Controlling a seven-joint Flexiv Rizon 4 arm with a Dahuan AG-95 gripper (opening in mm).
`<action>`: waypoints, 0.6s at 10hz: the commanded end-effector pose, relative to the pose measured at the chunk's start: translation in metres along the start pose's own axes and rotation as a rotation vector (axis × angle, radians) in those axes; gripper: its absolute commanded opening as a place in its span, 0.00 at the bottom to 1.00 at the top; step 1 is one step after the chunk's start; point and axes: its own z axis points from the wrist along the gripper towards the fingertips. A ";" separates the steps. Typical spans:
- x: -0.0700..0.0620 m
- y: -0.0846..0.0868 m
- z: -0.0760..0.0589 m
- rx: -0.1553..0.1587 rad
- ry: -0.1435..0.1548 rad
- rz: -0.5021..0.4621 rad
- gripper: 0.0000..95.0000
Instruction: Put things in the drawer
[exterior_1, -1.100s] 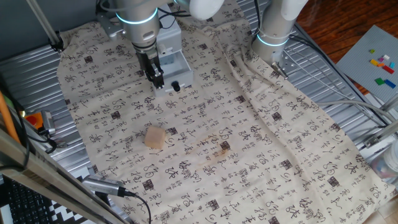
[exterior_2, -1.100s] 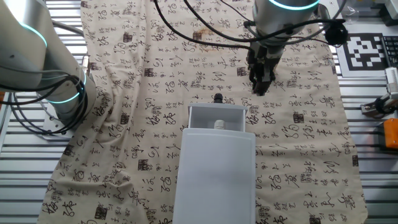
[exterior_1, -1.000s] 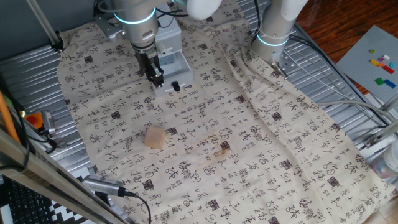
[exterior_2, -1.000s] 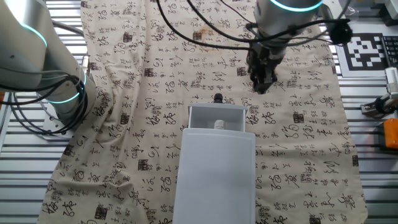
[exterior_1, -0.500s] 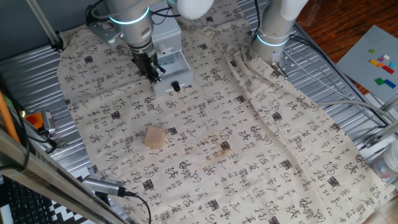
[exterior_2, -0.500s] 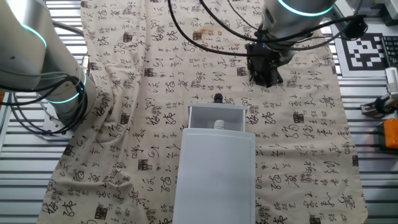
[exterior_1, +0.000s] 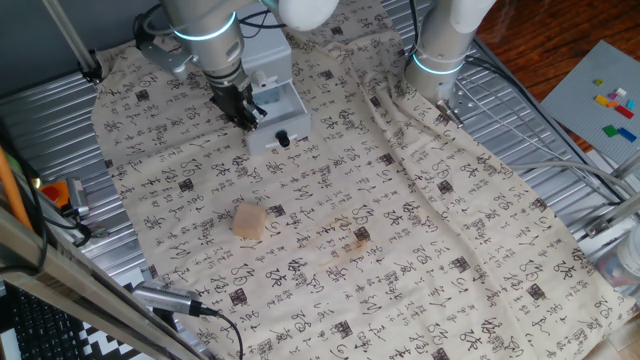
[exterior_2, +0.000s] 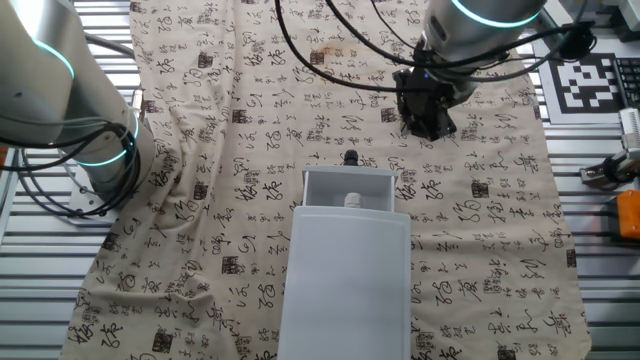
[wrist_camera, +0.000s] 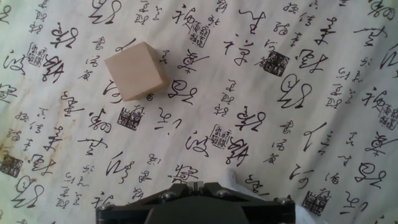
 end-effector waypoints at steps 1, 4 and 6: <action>0.000 0.000 0.000 0.004 0.001 -0.004 0.00; 0.000 0.000 0.000 0.025 0.008 -0.008 0.00; 0.000 0.000 0.000 0.035 0.018 -0.016 0.00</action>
